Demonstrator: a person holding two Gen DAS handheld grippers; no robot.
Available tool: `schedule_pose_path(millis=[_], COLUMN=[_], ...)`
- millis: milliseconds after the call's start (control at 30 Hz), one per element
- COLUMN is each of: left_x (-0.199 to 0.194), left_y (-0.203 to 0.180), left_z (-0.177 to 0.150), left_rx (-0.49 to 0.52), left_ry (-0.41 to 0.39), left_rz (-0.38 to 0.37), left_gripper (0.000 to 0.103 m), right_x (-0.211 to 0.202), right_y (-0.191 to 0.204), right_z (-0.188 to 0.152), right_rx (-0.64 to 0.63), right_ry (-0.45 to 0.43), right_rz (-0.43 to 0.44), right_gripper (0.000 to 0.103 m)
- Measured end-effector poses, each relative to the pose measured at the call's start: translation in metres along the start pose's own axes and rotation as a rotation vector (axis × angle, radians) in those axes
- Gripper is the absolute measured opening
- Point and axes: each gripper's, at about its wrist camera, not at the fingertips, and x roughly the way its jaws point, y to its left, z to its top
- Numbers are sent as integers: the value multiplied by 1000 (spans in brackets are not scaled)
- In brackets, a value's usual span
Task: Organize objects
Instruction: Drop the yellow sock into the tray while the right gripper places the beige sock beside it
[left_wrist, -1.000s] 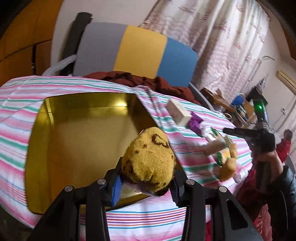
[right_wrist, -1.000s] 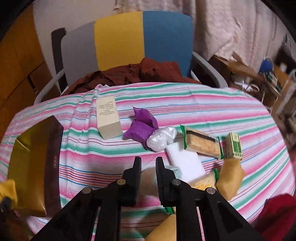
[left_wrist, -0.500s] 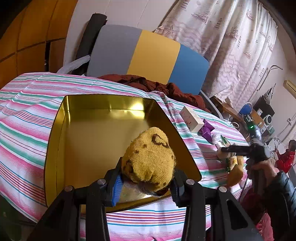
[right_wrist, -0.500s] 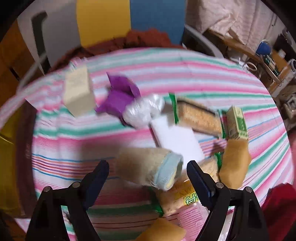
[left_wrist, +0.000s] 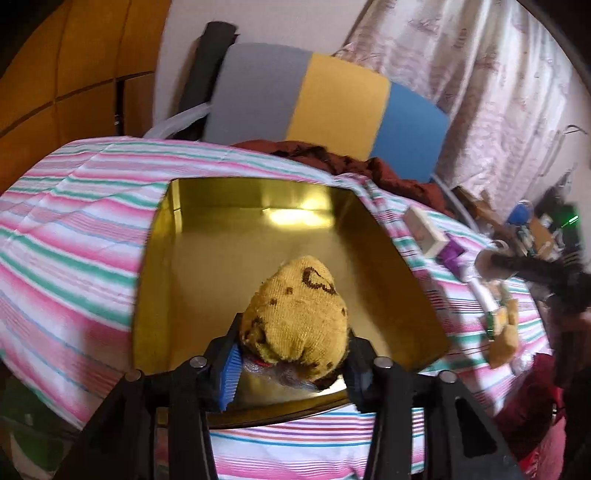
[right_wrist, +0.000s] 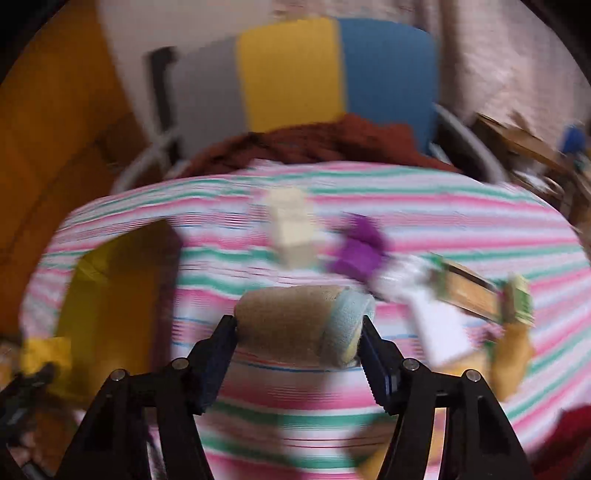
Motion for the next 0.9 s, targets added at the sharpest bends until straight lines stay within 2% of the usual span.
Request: schedule_pose_path(millis=[133, 267, 333, 367, 467, 567, 900], left_x=[-4, -15, -21, -24, -33, -32, -39], left_y=[16, 30, 33, 35, 40, 44, 39], left_z=[-2, -1, -1, -1, -3, -1, 4], left_rx=[-30, -58, -63, -65, -74, -81, -50], left_ry=[-9, -34, -47, -55, -82, -82, -116], left_rz=[121, 180, 197, 202, 211, 213, 224], left_gripper=[54, 64, 68, 71, 75, 81, 82], right_x=[5, 17, 21, 22, 24, 20, 1], right_y=[77, 153, 182, 194, 209, 209, 166], right_z=[-2, -10, -15, -19, -25, -32, -40], right_rx=[-97, -186, -208, -213, -224, -227, -150], right_ry=[14, 54, 73, 77, 92, 93, 35], right_rz=[178, 363, 430, 445, 476, 458, 376], right_gripper=[66, 71, 87, 89, 90, 91, 98])
